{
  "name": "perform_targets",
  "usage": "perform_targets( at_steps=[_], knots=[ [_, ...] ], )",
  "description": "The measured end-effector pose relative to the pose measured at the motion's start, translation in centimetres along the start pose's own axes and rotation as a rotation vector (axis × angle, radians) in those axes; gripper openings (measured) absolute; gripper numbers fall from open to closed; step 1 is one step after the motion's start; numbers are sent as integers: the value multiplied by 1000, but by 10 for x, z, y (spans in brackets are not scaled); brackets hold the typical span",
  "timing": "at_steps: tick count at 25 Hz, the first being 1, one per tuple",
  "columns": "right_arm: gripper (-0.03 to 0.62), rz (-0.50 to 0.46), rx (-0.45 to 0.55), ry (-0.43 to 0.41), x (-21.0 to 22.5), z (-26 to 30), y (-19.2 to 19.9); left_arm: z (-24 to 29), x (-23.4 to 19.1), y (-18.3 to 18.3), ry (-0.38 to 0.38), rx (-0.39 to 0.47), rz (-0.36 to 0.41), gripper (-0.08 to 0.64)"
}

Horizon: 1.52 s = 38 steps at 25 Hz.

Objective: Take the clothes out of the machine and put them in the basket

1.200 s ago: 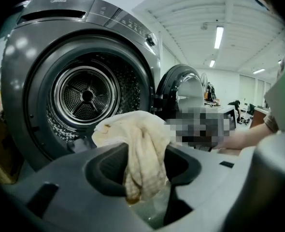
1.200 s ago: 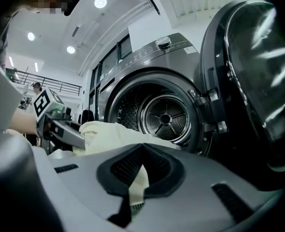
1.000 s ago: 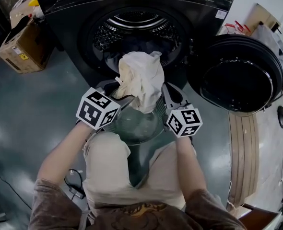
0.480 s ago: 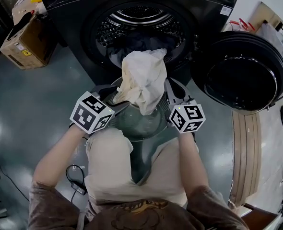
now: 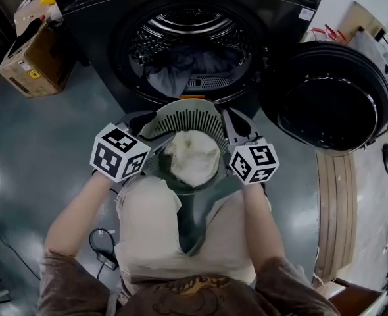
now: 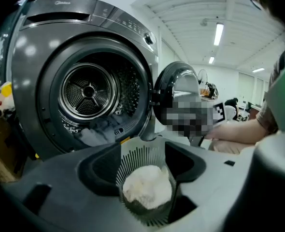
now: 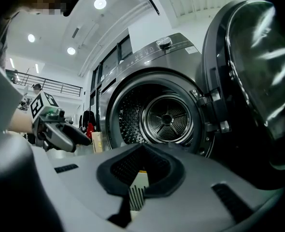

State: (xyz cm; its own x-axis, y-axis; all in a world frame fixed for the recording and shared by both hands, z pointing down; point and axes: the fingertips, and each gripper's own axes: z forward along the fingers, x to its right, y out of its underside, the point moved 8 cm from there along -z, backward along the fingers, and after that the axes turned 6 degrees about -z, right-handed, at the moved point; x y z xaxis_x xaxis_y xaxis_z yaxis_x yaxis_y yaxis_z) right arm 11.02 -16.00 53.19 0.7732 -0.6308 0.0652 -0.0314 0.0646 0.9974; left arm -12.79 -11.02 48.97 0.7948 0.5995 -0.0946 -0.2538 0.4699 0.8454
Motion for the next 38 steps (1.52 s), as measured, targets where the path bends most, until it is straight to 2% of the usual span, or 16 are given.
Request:
perform_targets(
  at_steps=[3,6,11,17,19,22,24,27,30,34,38],
  knots=[
    [-5,-5,-12,-10,-5,-1,2,22,-15,-3,-58,64,1,346],
    [-5,-22,-24,-15,-9,-1,1,51,-33,-5,-102,70,32,377],
    [-5,-50,-18,-13,-15,-7,-6,104,-67,-24,-160,38,115,387],
    [-5,-57,-19,8,-13,-11,-8,160,-115,-40,-246,-25,163,391],
    [-5,-55,-20,13,-14,-11,-8,174,-129,-44,-263,-44,149,391],
    [-5,-61,-21,14,-15,-9,-8,192,-144,-50,-266,-83,101,393],
    [-5,-61,-21,16,-15,-9,-7,205,-147,-49,-228,-122,86,399],
    [-5,-48,-15,20,-14,-6,-8,219,-149,-44,-207,-200,108,399],
    [-5,-48,-11,18,-13,-3,-9,222,-151,-47,-181,-235,120,365],
    [-5,-36,-10,18,-14,0,-8,222,-149,-47,-125,-278,86,292],
    [-5,-26,0,15,-12,-1,-8,221,-139,-49,-94,-258,76,150]
  ],
)
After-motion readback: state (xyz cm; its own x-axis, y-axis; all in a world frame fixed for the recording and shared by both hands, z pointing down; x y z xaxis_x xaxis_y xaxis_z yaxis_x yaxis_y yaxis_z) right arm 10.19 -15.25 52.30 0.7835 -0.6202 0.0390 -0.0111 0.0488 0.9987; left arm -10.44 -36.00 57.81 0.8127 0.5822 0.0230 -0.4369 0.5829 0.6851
